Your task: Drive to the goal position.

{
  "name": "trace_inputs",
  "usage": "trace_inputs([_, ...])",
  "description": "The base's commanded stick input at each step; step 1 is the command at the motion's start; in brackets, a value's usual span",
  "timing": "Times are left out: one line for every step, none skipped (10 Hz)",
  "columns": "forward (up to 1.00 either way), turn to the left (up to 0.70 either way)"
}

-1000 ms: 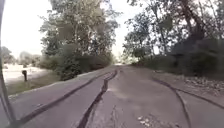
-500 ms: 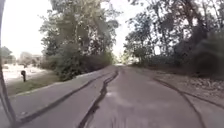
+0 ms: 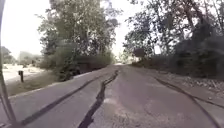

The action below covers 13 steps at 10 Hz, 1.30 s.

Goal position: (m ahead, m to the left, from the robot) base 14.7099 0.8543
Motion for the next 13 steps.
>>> trace_inputs([0.7,0.0])
trace_inputs([0.7,0.0])
trace_inputs([0.7,0.0])
trace_inputs([0.7,0.0])
trace_inputs([0.7,0.0])
trace_inputs([0.7,0.0])
trace_inputs([0.7,0.0])
trace_inputs([0.7,0.0])
trace_inputs([0.7,0.0])
trace_inputs([0.7,0.0])
trace_inputs([0.7,0.0])
trace_inputs([0.7,0.0])
trace_inputs([0.7,-0.03])
